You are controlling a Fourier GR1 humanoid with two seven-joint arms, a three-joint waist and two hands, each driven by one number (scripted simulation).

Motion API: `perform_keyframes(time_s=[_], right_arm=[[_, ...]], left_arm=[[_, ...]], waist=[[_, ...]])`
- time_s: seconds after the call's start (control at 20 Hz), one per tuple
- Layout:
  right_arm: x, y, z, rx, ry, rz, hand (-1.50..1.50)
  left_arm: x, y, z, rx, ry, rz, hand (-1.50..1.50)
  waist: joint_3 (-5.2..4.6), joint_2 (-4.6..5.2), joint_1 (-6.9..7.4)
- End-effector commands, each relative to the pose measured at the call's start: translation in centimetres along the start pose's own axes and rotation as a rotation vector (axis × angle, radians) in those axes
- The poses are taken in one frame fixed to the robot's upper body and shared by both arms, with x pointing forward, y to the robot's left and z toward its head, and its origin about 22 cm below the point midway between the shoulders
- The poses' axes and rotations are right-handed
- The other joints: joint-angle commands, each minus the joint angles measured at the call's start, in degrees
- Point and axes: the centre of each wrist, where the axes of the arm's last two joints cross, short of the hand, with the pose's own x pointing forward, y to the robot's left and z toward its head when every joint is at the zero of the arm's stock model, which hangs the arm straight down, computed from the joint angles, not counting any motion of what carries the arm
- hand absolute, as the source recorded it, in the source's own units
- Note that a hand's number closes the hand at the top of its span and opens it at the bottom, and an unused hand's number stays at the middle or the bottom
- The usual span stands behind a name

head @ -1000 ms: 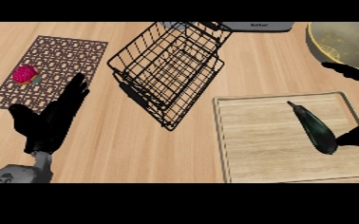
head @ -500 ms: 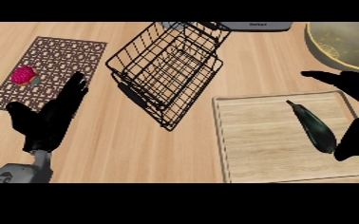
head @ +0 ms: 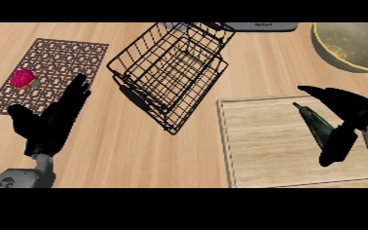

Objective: Pick the eggplant from the tray and place it in the tiered basket

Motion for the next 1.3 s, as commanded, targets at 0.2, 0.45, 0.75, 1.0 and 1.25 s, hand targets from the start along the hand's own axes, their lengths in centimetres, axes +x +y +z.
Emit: perform_keyframes(time_s=[0.2,0.45,0.75,1.0,1.25], right_arm=[[-2.0,4.3,-3.2,-0.013,0.034,0.033,-1.5],[-4.9,4.4,-2.7,-0.103,0.05,0.064,-1.5],[-4.3,3.5,-4.6,-0.098,0.05,0.076,-1.5],[-4.3,5.5,-5.3,0.116,0.047,0.078,1.5],[-4.3,7.5,-5.8,0.076,0.026,0.2,1.5]], left_arm=[[0.1,1.0,0.6,0.005,-0.012,0.008,0.0],[-0.6,2.8,0.8,0.006,0.009,-0.003,0.0],[-1.2,-1.2,-0.7,-0.001,-0.004,0.007,0.0],[-0.2,-0.4,0.3,0.01,0.0,-0.009,0.0],[0.7,0.4,-0.2,0.0,-0.003,0.009,0.0]], waist=[[0.01,-0.01,-0.1],[0.01,-0.05,-0.23],[0.0,0.01,-0.19],[0.0,-0.02,-0.09],[0.01,0.01,-0.13]])
